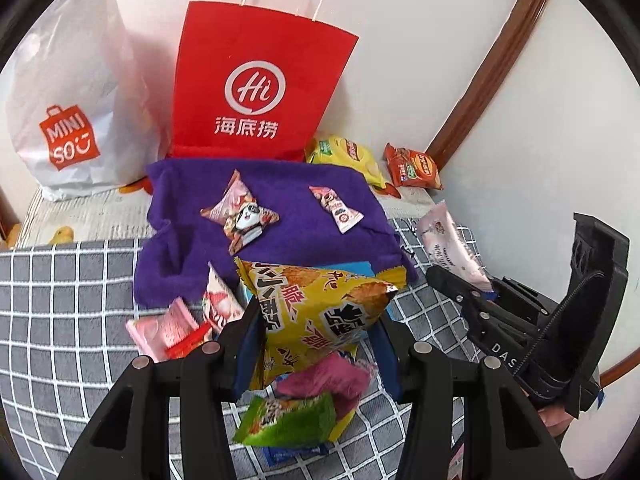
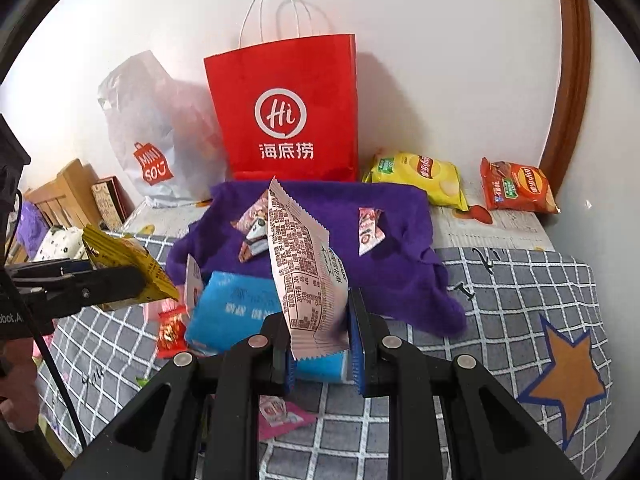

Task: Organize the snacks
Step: 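Carry the chip bag with the left gripper toward the purple towel while right carries the wafer packet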

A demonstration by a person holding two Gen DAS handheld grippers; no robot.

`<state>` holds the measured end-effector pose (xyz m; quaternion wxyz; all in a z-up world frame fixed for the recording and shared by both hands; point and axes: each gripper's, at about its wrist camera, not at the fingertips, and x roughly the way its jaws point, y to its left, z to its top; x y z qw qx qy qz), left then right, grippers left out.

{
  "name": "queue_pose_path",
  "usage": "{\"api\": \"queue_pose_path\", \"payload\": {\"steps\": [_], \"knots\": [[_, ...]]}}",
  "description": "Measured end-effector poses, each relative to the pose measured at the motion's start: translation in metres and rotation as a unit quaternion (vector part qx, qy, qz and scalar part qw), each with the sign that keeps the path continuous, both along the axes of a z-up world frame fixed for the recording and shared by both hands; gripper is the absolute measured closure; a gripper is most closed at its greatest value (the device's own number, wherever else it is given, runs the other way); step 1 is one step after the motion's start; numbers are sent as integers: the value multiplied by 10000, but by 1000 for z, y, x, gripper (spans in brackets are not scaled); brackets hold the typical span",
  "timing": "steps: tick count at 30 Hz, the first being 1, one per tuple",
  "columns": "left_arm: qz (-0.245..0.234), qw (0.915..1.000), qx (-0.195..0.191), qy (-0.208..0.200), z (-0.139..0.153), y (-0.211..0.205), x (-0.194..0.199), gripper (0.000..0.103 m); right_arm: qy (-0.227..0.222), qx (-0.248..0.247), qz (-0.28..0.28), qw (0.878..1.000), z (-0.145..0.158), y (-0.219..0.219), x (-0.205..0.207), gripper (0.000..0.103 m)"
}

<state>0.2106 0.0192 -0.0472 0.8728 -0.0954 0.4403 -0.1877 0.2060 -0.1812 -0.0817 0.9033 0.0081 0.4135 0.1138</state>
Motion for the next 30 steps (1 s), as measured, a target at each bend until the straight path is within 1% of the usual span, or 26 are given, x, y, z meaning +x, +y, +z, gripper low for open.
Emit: {"api": "queue_pose_path", "payload": {"steps": [4, 10, 17, 21, 23, 27, 30], "knots": [[12, 10000, 24, -55, 3, 2, 8, 55, 90, 152, 10, 9998, -2, 0, 16, 82], [133, 9999, 99, -40, 3, 11, 26, 55, 300, 139, -91, 9994, -9, -8, 46, 82], [292, 9994, 177, 53, 1, 26, 59, 55, 368, 52, -358, 9987, -8, -23, 88, 82], [341, 9993, 165, -62, 10, 29, 80, 55, 286, 273, -518, 9979, 1, -32, 112, 82], [387, 9989, 217, -125, 13, 31, 89, 55, 238, 330, -561, 9976, 4, -34, 125, 82], [548, 9979, 348, -64, 7, 37, 107, 55, 313, 204, -544, 9978, 0, -33, 148, 82], [680, 9972, 299, 95, -2, 45, 121, 55, 474, 209, -589, 9969, -8, -35, 164, 82]]}}
